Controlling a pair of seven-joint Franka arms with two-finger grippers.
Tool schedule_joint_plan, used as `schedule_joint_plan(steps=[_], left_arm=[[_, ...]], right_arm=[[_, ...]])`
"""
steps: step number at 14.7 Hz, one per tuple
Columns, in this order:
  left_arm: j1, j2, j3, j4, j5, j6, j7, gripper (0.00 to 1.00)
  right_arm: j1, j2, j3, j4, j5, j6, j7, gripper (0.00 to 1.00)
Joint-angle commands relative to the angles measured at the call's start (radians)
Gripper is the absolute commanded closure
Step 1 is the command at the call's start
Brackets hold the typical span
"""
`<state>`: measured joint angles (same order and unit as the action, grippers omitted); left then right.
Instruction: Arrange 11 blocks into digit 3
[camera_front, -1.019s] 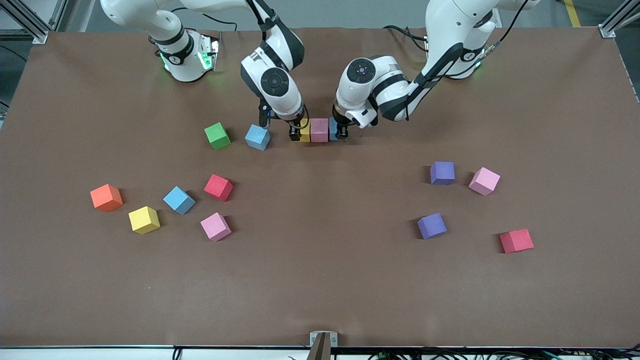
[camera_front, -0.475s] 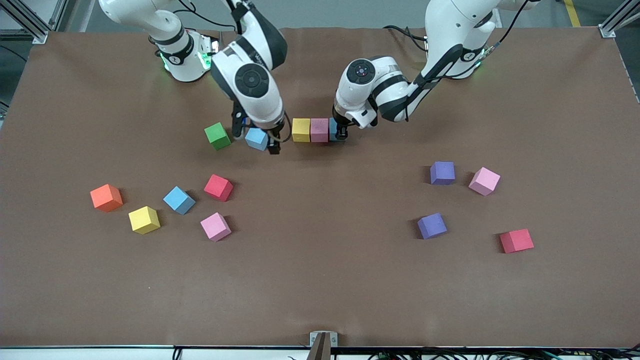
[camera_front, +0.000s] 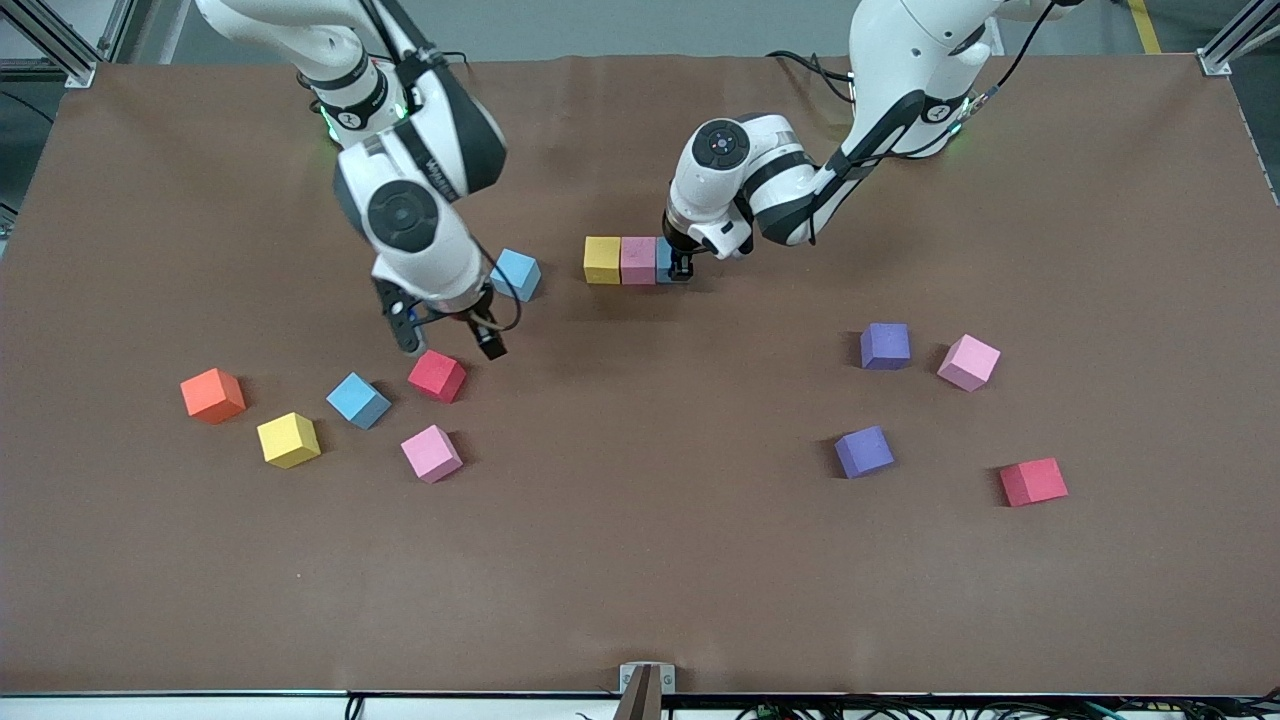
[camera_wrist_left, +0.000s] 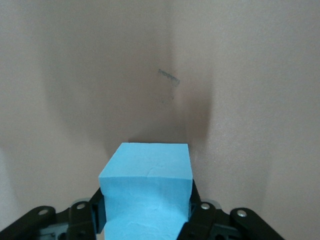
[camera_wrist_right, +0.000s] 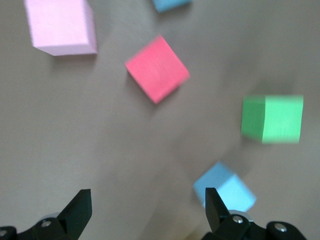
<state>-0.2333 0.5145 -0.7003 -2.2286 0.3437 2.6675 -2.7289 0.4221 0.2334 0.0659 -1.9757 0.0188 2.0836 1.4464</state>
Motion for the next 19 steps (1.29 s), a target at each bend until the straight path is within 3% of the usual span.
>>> schedule_joint_plan(steps=[1, 3, 4, 7, 11, 15, 19], left_arm=[[-0.009, 0.021, 0.002, 0.014, 0.057, 0.011, -0.088, 0.87], [-0.007, 0.024, 0.002, 0.015, 0.057, 0.011, -0.088, 0.83], [-0.009, 0.024, 0.002, 0.014, 0.057, 0.011, -0.088, 0.76], [-0.009, 0.022, 0.002, 0.015, 0.076, 0.011, -0.088, 0.0], [0.0, 0.012, -0.001, 0.018, 0.097, -0.004, -0.081, 0.0], [0.006, -0.054, -0.011, 0.017, 0.098, -0.067, -0.077, 0.0], [0.063, -0.094, -0.096, 0.012, 0.095, -0.102, -0.077, 0.0]], right_arm=[[-0.043, -0.02, 0.017, -0.006, -0.016, -0.011, -0.266, 0.0], [-0.039, -0.019, 0.022, -0.009, -0.014, -0.019, -0.329, 0.0], [-0.043, -0.019, 0.023, -0.012, -0.005, -0.022, -0.345, 0.0], [-0.033, -0.025, 0.029, -0.025, 0.0, -0.02, -0.383, 0.0], [-0.016, -0.045, 0.046, -0.081, -0.002, -0.001, -0.411, 0.0], [-0.006, -0.078, 0.106, -0.27, 0.0, 0.221, -0.412, 0.0], [-0.005, -0.085, 0.163, -0.343, -0.003, 0.246, -0.419, 0.0]])
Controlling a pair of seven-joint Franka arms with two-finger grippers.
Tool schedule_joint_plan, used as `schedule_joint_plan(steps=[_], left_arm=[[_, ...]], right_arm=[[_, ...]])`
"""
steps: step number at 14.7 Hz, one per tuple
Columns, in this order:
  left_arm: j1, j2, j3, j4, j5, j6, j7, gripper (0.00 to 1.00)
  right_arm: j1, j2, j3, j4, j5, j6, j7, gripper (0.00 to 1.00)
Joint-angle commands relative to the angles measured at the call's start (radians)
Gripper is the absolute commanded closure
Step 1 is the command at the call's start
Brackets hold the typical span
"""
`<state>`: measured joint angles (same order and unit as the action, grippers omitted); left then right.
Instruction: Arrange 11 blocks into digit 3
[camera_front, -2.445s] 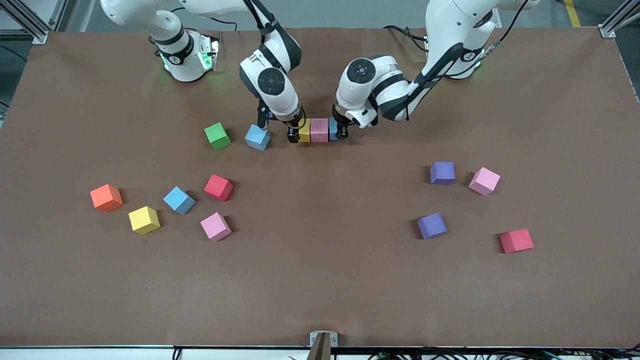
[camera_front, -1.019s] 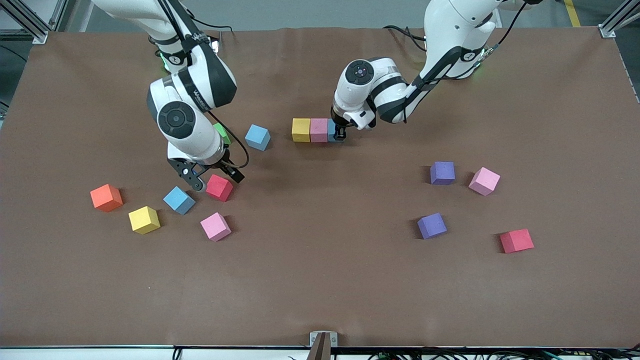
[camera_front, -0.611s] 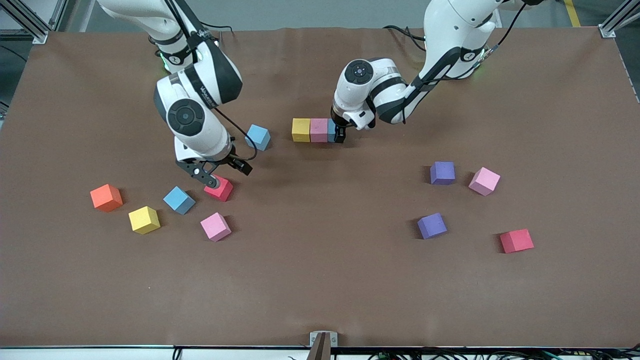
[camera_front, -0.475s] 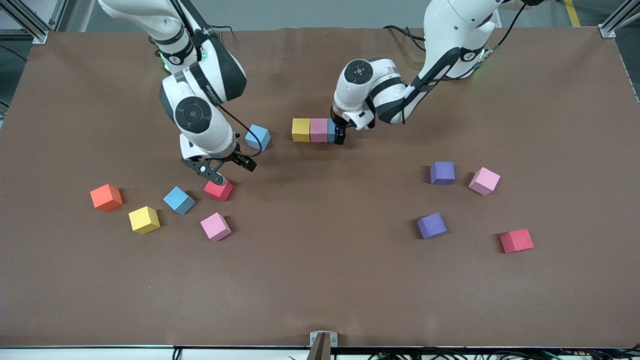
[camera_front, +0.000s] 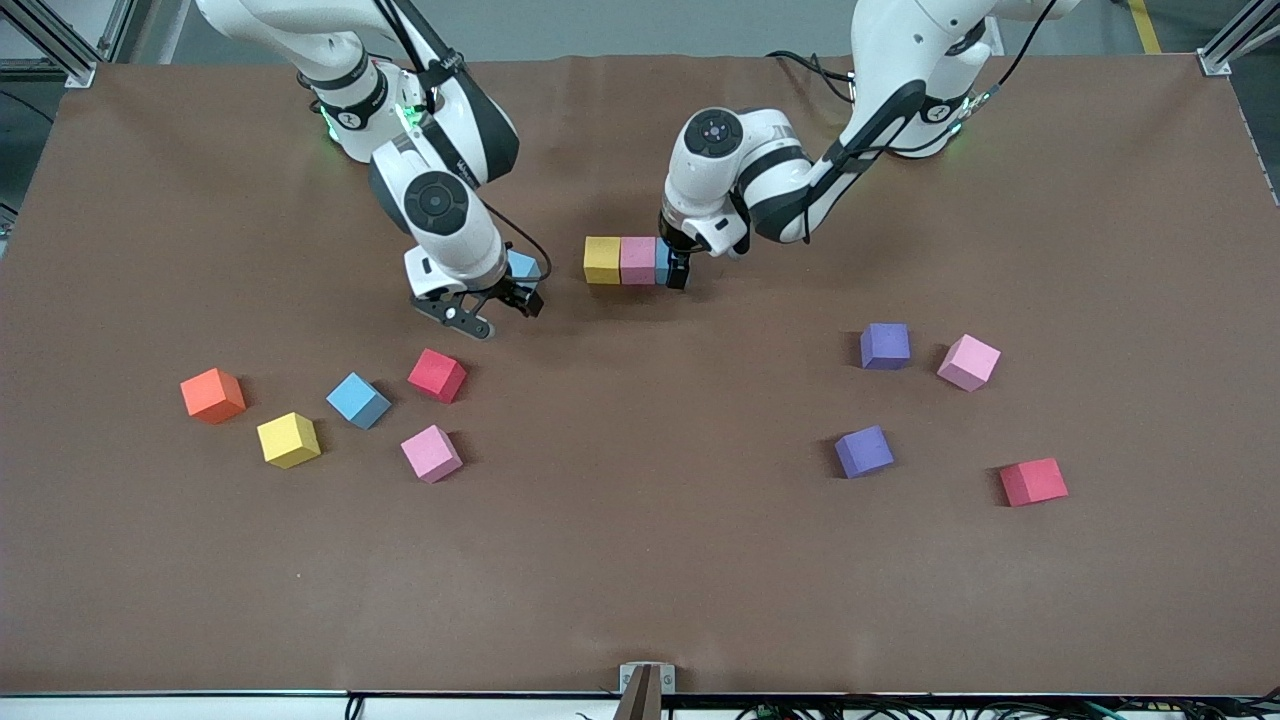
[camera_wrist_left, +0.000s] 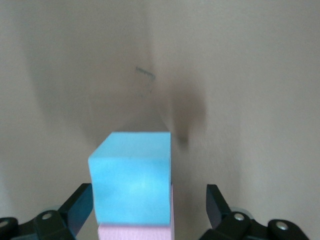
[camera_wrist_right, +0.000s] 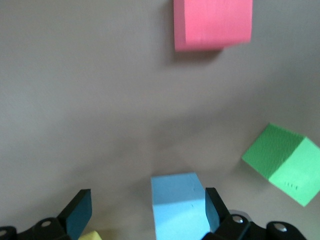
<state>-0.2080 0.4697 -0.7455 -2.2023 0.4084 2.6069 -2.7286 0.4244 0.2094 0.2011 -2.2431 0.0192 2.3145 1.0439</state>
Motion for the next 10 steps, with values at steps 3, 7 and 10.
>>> schedule_joint_plan(steps=[3, 7, 10], left_arm=[[0.152, -0.059, -0.171, -0.001, 0.03, -0.083, -0.071, 0.0], [0.216, -0.048, -0.207, 0.079, 0.03, -0.201, -0.011, 0.0], [0.298, -0.042, -0.206, 0.143, 0.026, -0.298, 0.137, 0.0]], right_arm=[[-0.024, -0.077, 0.03, -0.118, -0.005, 0.014, -0.132, 0.0], [-0.023, -0.074, 0.032, -0.134, 0.001, 0.031, -0.134, 0.0], [-0.021, -0.07, 0.034, -0.193, 0.001, 0.142, -0.134, 0.0]])
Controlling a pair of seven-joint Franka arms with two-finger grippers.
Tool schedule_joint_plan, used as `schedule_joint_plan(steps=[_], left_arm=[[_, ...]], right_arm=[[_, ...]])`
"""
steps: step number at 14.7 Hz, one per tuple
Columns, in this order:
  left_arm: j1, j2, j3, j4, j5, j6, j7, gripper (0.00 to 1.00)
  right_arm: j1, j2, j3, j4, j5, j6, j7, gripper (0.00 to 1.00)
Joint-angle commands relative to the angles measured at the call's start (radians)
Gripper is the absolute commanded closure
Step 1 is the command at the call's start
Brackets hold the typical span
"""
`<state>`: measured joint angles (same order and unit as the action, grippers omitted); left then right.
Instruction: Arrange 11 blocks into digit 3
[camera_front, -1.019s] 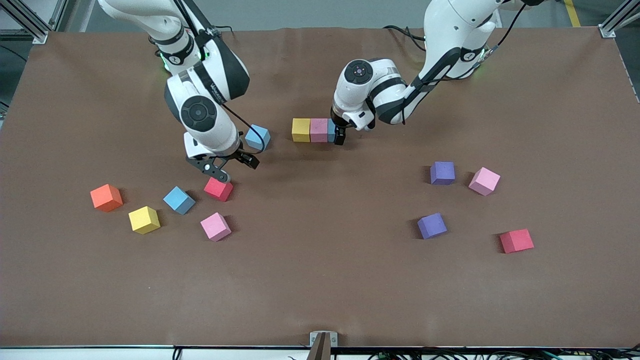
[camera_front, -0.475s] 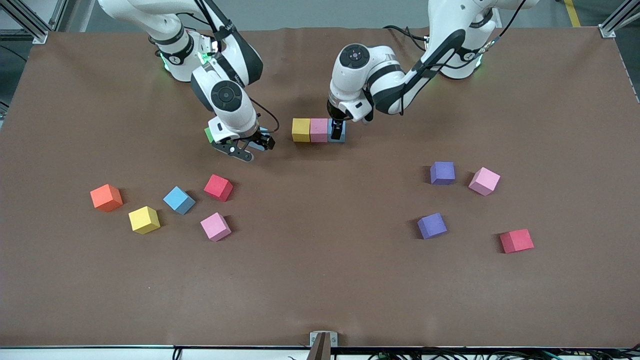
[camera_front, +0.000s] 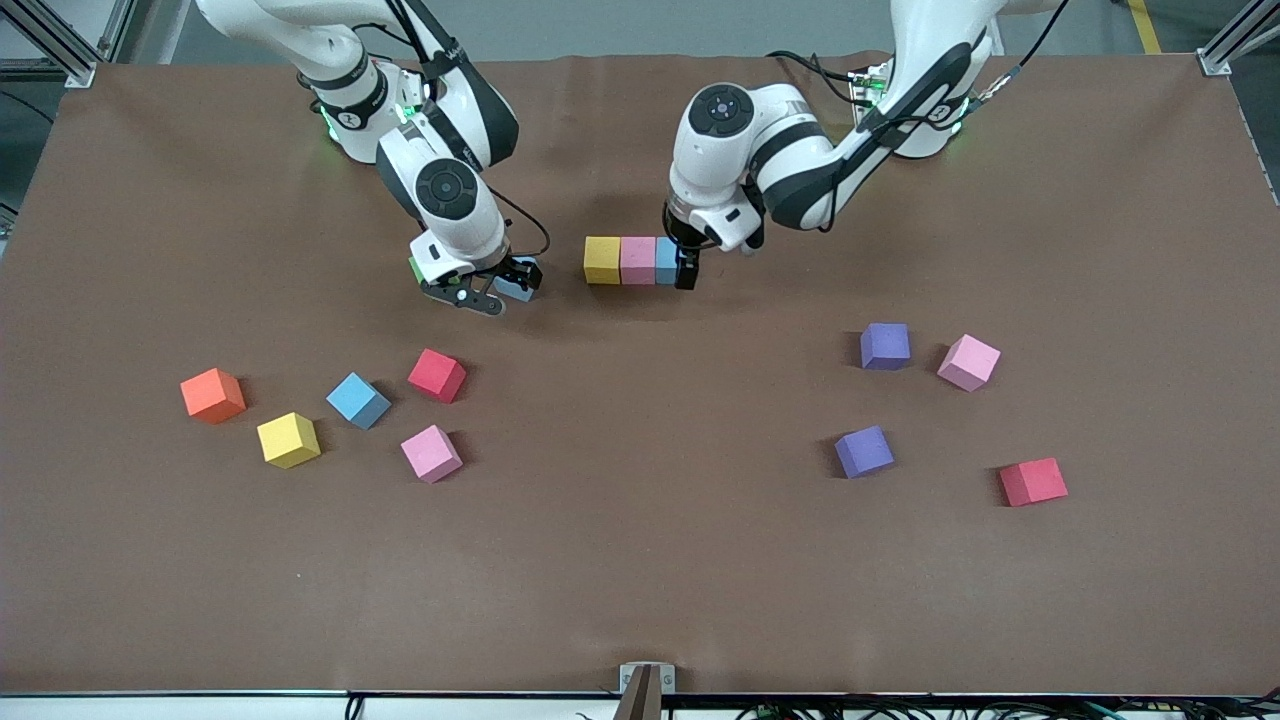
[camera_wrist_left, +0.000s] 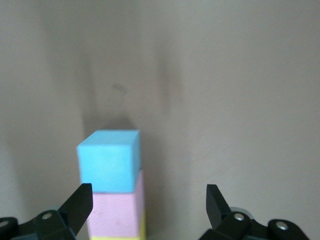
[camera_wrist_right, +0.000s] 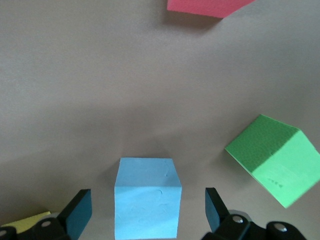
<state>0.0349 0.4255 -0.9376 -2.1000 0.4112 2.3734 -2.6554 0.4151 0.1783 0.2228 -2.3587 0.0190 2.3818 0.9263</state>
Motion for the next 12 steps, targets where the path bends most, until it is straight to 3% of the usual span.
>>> schedule_joint_plan(steps=[1, 5, 9, 12], left_arm=[[0.081, 0.004, -0.014, 0.064, 0.023, -0.1, 0.133, 0.0], [0.204, 0.042, -0.01, 0.169, 0.02, -0.204, 0.435, 0.0], [0.305, 0.114, -0.007, 0.227, 0.027, -0.207, 0.774, 0.0], [0.281, 0.157, 0.114, 0.279, 0.084, -0.207, 0.99, 0.0]], right_arm=[[-0.01, -0.036, 0.013, -0.08, 0.002, 0.088, -0.015, 0.0], [-0.006, -0.033, 0.016, -0.094, 0.015, 0.096, -0.017, 0.0], [0.004, -0.01, 0.018, -0.097, 0.022, 0.099, -0.015, 0.0], [0.027, 0.024, 0.018, -0.097, 0.053, 0.134, -0.017, 0.0]])
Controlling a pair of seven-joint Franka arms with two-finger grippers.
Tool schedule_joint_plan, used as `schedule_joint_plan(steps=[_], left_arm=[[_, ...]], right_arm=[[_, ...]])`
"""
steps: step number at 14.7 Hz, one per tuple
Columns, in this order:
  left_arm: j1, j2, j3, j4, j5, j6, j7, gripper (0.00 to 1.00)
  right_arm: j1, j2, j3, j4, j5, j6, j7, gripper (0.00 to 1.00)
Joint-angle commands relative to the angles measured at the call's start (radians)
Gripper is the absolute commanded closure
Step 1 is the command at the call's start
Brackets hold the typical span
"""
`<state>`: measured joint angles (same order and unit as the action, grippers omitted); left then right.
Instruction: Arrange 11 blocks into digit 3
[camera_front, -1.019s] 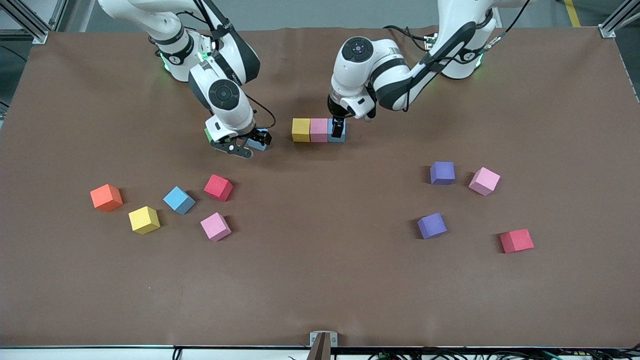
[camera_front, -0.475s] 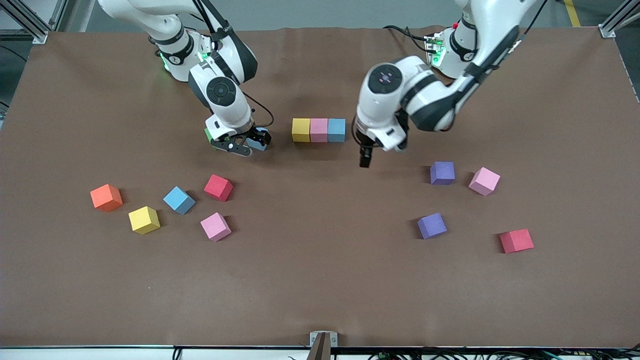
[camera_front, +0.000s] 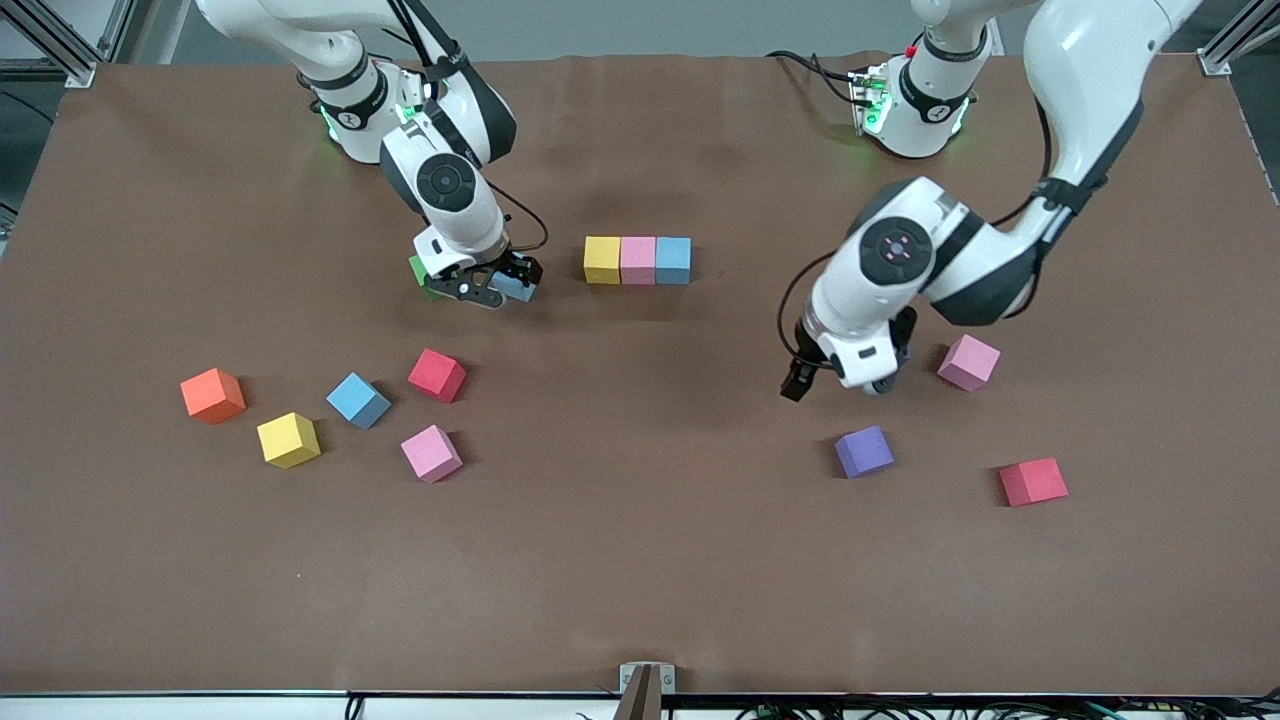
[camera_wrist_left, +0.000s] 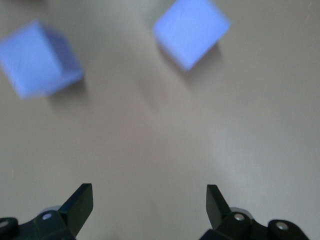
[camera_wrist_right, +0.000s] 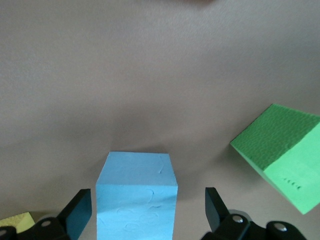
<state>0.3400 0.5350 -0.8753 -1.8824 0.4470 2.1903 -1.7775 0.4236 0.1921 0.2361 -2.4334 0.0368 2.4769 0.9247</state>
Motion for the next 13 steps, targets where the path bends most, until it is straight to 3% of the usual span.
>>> schedule_joint_plan(steps=[1, 5, 8, 10, 13], left_arm=[[-0.023, 0.071, 0.07, 0.097, 0.064, -0.024, 0.174, 0.0], [-0.027, 0.17, 0.137, 0.256, 0.096, -0.096, 0.482, 0.0], [-0.041, 0.215, 0.173, 0.316, 0.09, -0.098, 0.685, 0.0], [-0.09, 0.253, 0.218, 0.382, 0.084, -0.1, 0.733, 0.0], [-0.183, 0.286, 0.298, 0.427, 0.078, -0.107, 0.751, 0.0]], right_arm=[[0.02, 0.019, 0.005, -0.022, 0.04, 0.051, -0.013, 0.0], [0.018, 0.029, 0.005, -0.021, 0.04, 0.053, -0.013, 0.0], [0.017, 0.035, 0.005, -0.019, 0.064, 0.05, -0.013, 0.0], [0.018, 0.038, 0.005, -0.018, 0.069, 0.047, -0.013, 0.09], [0.017, 0.043, 0.005, -0.015, 0.069, 0.04, -0.013, 0.31]])
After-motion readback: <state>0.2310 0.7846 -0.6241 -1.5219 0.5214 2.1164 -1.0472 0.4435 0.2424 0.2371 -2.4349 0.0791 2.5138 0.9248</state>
